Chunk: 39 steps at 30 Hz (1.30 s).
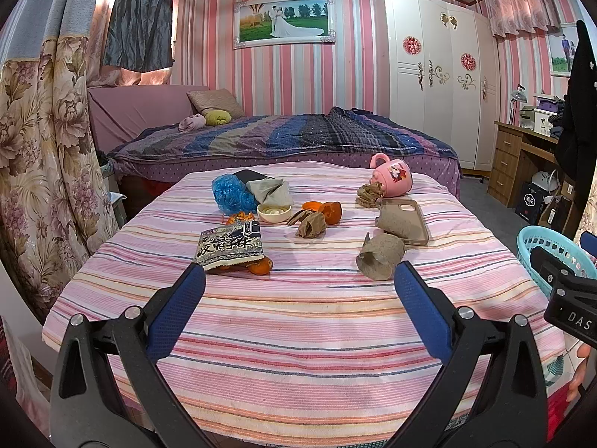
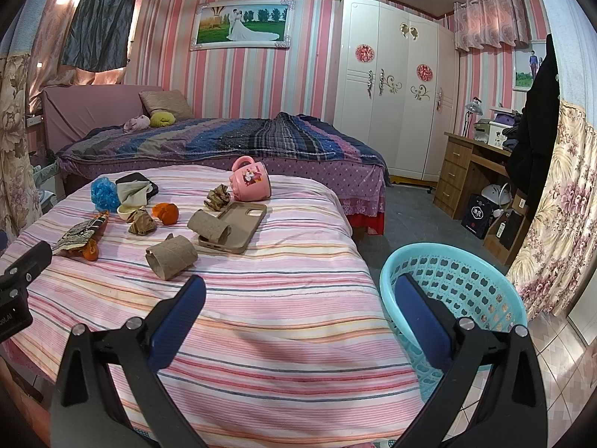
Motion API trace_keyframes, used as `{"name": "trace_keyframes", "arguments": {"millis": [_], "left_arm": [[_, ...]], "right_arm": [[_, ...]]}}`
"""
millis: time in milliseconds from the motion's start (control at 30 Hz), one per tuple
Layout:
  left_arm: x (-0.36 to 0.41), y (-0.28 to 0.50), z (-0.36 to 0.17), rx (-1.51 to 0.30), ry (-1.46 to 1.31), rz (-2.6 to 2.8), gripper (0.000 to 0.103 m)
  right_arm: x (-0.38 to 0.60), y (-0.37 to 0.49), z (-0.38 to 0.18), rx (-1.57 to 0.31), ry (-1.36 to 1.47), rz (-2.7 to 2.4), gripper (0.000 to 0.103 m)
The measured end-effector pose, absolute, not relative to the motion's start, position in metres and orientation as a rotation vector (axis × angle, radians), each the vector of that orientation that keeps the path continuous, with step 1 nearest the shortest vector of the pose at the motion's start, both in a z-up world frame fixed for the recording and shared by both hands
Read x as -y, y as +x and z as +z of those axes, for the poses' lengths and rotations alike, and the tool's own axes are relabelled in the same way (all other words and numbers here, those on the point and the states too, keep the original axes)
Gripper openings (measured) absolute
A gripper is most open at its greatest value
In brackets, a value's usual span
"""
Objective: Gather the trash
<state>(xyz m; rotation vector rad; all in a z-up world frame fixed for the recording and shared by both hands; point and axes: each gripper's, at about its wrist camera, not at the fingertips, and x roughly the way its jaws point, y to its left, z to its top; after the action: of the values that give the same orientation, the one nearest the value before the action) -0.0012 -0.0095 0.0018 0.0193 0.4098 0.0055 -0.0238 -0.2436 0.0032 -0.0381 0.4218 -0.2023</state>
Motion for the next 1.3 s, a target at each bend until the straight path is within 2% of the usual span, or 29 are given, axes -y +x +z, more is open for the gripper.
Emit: {"name": "trace_keyframes", "arguments": {"millis": [433,867,1067,1300], "left_arm": [[0.007,0.004,0.001,-0.435,0.004,-0.006,0.098],[-0.009,0.041,0.025,-0.430,0.014,0.010,0.098],[-0.037,0.068,0.022,-0.459,0.011,0.041,0.098],[-0.069,0.086,-0.017,-0.574,-0.009,0.071,0.098]], "right_arm": [[0.251,-0.018,0.015,-0.390,-0.031,-0.195,0.099],[0.256,0.030,0.045,-0.363,-0.042,-0.174,0.099],[0.259,0.060,0.032,-0.417,-0.041,-0.125,0.099],[0.260,0.071,0.006,-0.479,-0.073,-0.129,0.099]]}}
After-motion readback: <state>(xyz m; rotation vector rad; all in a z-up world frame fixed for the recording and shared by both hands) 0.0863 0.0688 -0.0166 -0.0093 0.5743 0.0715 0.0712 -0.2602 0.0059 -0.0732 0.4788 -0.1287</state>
